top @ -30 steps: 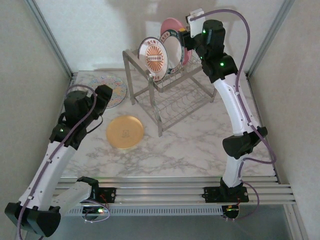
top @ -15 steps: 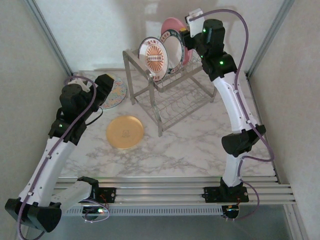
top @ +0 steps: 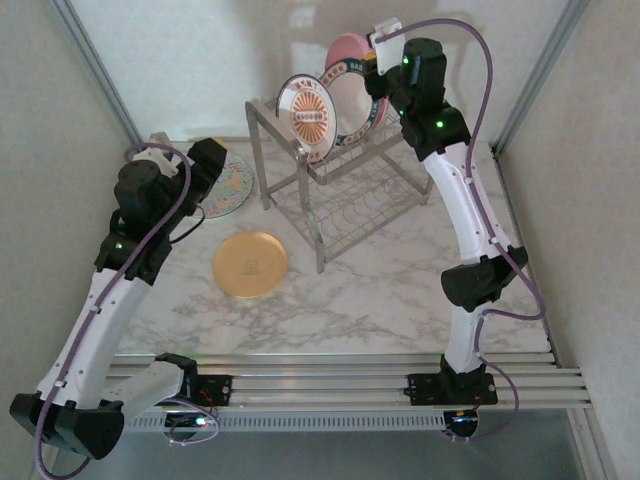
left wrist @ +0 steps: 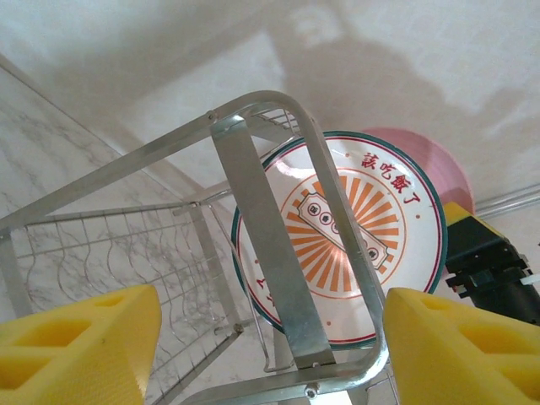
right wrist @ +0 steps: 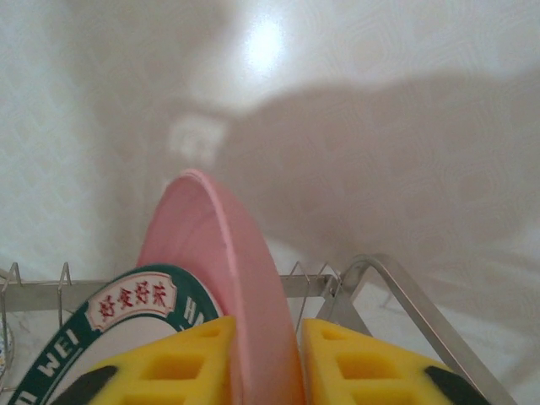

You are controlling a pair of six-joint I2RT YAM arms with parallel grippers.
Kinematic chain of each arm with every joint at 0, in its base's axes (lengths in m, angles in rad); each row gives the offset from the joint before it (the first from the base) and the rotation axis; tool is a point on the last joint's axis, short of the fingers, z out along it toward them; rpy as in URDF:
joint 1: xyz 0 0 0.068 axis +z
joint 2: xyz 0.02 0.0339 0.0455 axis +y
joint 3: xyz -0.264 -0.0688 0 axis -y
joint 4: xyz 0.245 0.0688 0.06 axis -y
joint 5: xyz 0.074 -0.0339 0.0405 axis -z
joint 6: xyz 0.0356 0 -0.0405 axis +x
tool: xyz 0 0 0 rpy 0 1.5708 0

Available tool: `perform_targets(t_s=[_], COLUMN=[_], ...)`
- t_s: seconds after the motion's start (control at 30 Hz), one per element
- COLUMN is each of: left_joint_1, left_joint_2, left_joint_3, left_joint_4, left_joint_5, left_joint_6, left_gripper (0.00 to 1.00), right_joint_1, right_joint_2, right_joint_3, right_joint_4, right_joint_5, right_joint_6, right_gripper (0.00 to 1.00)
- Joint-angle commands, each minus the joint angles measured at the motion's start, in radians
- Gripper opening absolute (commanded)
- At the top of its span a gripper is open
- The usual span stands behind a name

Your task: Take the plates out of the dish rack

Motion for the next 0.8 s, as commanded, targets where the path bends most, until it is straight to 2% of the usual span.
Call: perform_targets(t_s=[0.0,0.33,0.77], left_joint_1=[0.005,0.004,0.003], left_joint_2=[0.001,-0.011,-0.006], left_joint_3=[0.027,0.006,0.001], left_joint_4=[0.034,0.056,0.069], left_joint_5=[0.020,0.018,0.017], left_joint_6=[0.018,0.000,-0.010], left_gripper=[0.70,0.69,0.69], right_joint_1=[0.007,0.063,0.147], right_joint_2=[0.004,0.001,-0.007], right_joint_3=[0.036,0.038,-0.017], right_joint_4=[0.013,0.065,0.274], right_joint_5=[0.012,0.123,0.372], right_joint_6=[-0.019,-0.155,-0.408], right_gripper=[0.21,0.00,0.00])
